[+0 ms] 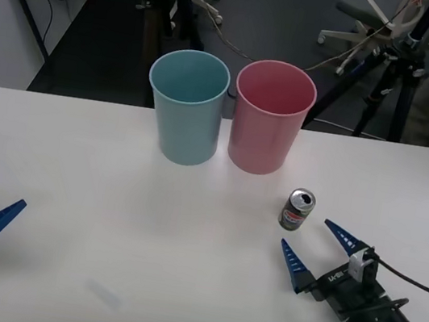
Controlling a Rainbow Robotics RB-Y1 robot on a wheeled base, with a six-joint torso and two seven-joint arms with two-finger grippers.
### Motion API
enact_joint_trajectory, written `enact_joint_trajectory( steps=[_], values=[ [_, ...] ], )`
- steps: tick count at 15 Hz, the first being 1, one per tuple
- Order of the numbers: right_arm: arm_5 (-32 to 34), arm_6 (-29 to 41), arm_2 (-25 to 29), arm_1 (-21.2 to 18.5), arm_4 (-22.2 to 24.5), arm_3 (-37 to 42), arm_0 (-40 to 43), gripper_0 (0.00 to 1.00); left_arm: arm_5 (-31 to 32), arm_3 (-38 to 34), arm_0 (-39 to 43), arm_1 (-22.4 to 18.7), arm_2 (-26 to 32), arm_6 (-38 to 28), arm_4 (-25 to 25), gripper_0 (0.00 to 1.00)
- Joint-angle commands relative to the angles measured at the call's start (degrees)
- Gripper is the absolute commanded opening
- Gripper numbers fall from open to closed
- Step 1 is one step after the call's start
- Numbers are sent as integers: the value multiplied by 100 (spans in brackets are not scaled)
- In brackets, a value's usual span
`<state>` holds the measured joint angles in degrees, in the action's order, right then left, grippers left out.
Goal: Grasp the object on the table and drop it into the matching bin: aluminum can to the light blue bin, PET bottle to the pink bin.
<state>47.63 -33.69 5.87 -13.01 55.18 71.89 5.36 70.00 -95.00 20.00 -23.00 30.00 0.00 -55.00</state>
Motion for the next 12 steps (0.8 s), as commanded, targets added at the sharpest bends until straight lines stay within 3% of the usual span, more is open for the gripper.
enact_joint_trajectory(
  steps=[1, 12],
  values=[
    [-219, -6, -113, -9, 1, 0, -97, 100, 0, 0, 0, 0, 0, 0, 0, 100],
    [-1116, 108, -605, -9, -34, 0, -598, 100, 0, 0, 0, 0, 0, 0, 0, 100]
  ],
)
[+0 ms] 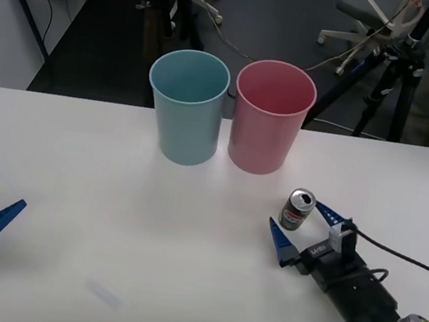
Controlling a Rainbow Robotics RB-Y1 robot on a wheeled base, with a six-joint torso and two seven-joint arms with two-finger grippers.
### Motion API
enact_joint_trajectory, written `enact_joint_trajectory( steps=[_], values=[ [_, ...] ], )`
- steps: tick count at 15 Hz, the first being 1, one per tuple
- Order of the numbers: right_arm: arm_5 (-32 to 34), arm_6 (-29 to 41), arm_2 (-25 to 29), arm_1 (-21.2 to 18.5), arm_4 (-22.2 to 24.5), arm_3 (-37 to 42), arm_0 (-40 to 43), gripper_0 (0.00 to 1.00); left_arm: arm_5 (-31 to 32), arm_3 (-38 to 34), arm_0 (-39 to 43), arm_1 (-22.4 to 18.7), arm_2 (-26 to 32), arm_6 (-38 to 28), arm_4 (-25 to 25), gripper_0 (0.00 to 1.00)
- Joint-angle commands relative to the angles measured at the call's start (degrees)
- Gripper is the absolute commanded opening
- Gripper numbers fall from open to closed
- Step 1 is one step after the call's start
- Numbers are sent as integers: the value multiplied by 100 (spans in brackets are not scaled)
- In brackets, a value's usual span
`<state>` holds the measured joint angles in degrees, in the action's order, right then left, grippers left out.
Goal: Grasp the object on the table and drop it into the matching bin: aluminum can to the light blue bin, PET bottle to the pink bin.
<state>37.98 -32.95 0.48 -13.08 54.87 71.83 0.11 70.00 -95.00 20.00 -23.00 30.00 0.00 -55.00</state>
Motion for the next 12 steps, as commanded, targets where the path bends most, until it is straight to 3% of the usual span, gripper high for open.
enact_joint_trajectory(
  steps=[1, 12],
  values=[
    [-229, 43, -101, -1, -2, -2, -108, 100, 0, 0, 0, 0, 0, 0, 0, 100],
    [-765, 113, -391, -1, -2, -2, -275, 100, 0, 0, 0, 0, 0, 0, 0, 100]
  ],
)
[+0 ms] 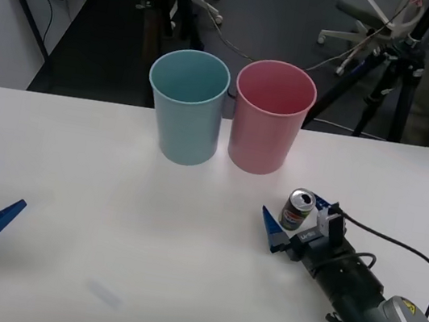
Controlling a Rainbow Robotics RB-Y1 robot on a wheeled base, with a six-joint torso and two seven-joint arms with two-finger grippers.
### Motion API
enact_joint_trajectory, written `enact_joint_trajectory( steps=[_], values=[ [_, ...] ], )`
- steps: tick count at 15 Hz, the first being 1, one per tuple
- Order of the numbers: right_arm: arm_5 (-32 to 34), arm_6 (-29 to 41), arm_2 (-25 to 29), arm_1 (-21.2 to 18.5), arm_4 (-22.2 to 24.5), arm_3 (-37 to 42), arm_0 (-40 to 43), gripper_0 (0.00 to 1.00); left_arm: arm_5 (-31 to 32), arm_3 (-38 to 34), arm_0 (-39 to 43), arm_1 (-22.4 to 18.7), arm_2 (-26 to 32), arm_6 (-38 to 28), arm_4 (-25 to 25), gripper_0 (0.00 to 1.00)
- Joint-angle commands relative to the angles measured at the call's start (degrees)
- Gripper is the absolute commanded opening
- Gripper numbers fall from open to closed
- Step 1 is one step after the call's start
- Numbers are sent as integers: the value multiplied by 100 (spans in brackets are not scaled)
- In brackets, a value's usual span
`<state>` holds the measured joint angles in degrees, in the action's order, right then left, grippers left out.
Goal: Grasp the object on the table and drop it into the matching bin: aluminum can to the light blue bin, PET bottle to the pink bin.
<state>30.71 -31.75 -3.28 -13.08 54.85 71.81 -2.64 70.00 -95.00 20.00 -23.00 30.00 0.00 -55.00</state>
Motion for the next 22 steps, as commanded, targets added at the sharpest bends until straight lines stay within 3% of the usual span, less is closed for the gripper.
enact_joint_trajectory(
  steps=[1, 3, 5, 18, 22],
  values=[
    [-47, 2, -14, -1, -1, 8, 0, 100, 0, 0, 0, 0, 0, 0, 0, 100],
    [-56, 20, -14, -1, -1, 0, -8, 100, 0, 0, 0, 0, 0, 0, 0, 100],
    [-56, 20, -14, -1, -1, 8, -8, 0, 0, 0, 0, 0, 0, 0, 0, 100],
    [102, 29, 38, -10, -10, 17, 0, 0, 0, 0, 0, 0, 0, 0, 0, 100],
    [278, 161, 56, -45, 25, 360, 106, 0, 0, 0, 0, 0, 0, 0, 0, 100]
  ],
)
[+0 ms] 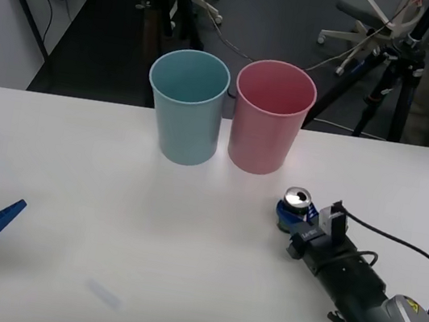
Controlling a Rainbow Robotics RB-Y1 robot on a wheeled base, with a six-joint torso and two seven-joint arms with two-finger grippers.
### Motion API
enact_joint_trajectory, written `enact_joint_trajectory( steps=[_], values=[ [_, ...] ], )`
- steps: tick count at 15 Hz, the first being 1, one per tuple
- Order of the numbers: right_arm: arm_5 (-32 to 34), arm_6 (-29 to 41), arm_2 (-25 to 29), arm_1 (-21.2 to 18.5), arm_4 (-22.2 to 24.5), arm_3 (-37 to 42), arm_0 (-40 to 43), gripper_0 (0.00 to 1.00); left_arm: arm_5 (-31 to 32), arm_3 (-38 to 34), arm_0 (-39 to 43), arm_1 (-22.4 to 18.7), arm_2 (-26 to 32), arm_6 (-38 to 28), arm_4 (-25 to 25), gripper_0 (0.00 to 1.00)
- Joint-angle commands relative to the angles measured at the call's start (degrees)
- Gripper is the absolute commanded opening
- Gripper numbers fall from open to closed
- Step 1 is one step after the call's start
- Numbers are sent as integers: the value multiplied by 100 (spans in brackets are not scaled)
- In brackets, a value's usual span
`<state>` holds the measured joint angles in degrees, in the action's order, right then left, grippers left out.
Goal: Grasp the object on the table and drop it into the matching bin: aluminum can to the light blue bin, PET bottle to the pink bin.
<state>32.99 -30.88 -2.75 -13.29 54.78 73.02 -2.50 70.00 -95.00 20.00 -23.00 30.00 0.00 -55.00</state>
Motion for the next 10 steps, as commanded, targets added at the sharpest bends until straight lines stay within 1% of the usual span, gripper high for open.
enact_joint_trajectory(
  steps=[1, 4, 6, 8, 10],
  values=[
    [50, 143, 3, -24, 86, 512, 223, 0, 0, 0, 0, 0, 0, 0, 0, 100],
    [50, 864, -85, -59, 472, 1382, 654, 0, 0, 0, 0, 0, 0, 0, 0, 100],
    [50, 1418, -120, -95, 824, 2032, 944, 0, 0, 0, 0, 0, 0, 0, 0, 100],
    [50, 1998, -164, -138, 1158, 2595, 1164, 0, 0, 0, 0, 0, 0, 0, 0, 100],
    [50, 2719, -217, -262, 1518, 3166, 1322, 0, 0, 0, 0, 0, 0, 0, 0, 100]
  ],
)
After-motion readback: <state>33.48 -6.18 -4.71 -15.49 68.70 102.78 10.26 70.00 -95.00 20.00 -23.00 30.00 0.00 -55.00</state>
